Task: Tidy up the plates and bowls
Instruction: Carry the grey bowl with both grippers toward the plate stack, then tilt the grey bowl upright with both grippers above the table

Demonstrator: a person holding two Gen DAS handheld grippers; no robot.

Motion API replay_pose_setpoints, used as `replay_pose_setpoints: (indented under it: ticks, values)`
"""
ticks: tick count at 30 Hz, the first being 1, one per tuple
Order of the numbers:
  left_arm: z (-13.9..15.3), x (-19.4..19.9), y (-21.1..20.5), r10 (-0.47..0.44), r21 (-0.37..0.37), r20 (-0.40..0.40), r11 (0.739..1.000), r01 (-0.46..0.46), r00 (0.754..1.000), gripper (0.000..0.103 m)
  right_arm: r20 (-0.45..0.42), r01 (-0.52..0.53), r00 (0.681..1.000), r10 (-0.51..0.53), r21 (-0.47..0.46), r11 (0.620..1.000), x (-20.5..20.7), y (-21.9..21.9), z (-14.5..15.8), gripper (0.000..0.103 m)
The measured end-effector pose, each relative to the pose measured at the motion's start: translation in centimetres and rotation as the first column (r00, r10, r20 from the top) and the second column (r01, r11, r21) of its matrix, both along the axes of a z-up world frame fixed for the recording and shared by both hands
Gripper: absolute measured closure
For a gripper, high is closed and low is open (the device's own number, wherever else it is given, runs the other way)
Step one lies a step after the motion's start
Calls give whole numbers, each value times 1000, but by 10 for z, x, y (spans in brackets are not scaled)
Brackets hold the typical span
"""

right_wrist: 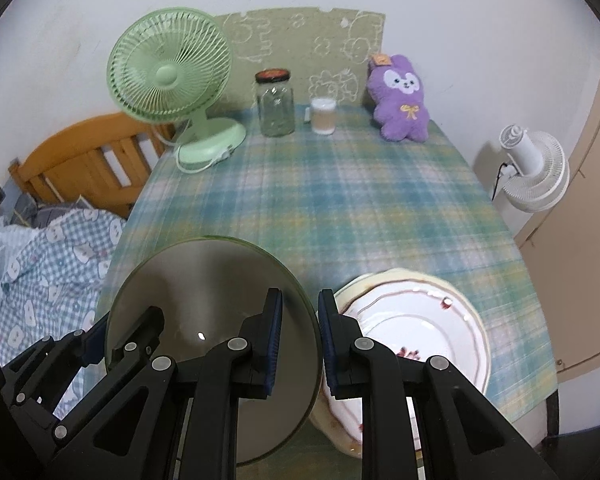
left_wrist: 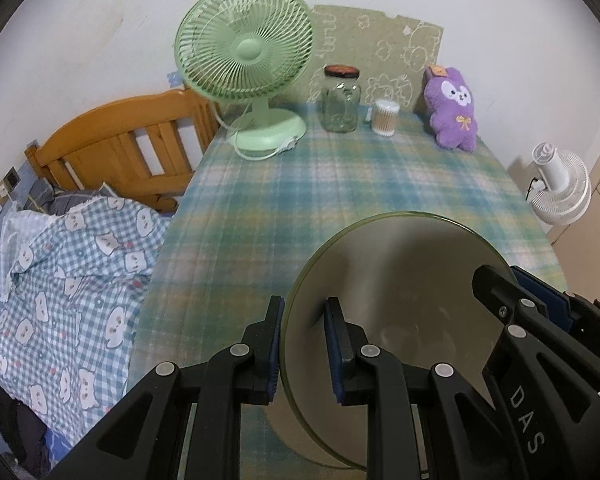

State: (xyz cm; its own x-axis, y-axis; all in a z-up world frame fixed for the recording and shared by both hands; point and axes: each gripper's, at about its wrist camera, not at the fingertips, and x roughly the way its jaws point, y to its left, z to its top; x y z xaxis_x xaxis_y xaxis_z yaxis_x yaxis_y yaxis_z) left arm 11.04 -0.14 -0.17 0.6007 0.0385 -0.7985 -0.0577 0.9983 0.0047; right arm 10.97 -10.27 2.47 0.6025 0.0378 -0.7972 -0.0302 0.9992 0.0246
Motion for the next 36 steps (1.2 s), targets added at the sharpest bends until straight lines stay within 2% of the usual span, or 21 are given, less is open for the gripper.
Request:
replay_pose_setpoints:
  ticks: [13,24,36]
  values:
    - [-34,-6,10,20,13,-76,1000,-20,997,85,-74,-35,997,35,0,999,-2,15,-38,81]
    - [-49,-5,13,37,24,-115,999,-34,993,85,-119,-48,992,49,11,999,3,18,-57,81]
    - [-50,-2,16,14,19,-104,1000,-12,994,85,-124,-64,990,63,-7,998,7,23,-59,78]
